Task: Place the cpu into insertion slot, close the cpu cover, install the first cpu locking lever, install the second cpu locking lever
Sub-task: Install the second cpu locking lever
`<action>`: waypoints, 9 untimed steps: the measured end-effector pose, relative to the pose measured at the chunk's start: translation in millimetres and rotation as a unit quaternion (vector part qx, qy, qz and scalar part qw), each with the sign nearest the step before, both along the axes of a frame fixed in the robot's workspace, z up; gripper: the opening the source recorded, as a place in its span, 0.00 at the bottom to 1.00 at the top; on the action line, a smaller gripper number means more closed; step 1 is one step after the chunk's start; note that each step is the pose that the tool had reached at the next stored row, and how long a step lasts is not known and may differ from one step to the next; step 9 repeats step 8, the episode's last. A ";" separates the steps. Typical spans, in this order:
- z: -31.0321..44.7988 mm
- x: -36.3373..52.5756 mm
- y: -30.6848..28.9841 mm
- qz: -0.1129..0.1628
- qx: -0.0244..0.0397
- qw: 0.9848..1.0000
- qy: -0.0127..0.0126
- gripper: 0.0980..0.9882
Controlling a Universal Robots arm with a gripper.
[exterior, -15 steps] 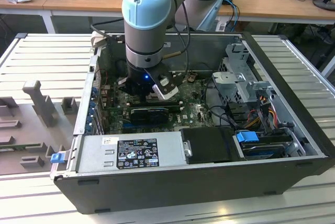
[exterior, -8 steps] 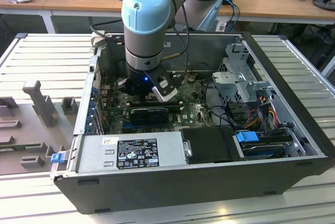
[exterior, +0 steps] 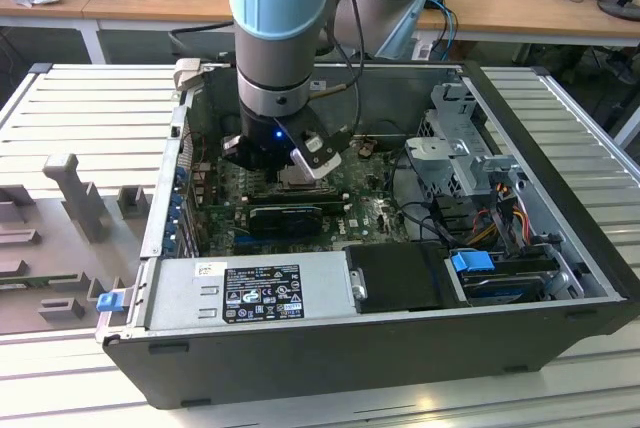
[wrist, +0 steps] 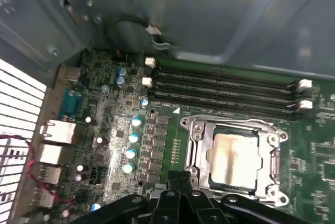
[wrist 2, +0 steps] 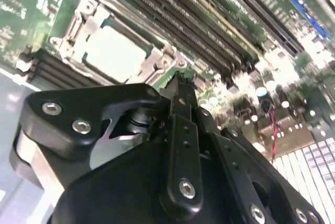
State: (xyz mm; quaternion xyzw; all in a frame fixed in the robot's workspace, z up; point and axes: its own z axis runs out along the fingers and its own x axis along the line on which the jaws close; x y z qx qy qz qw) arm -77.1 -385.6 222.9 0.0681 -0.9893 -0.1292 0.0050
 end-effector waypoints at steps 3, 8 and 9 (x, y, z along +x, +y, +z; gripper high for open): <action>10.4 0.0 0.0 0.000 0.000 1.000 0.000 0.01; 20.4 0.0 0.1 0.000 0.000 1.000 0.000 0.01; 20.4 0.0 0.1 0.000 0.000 1.000 0.000 0.01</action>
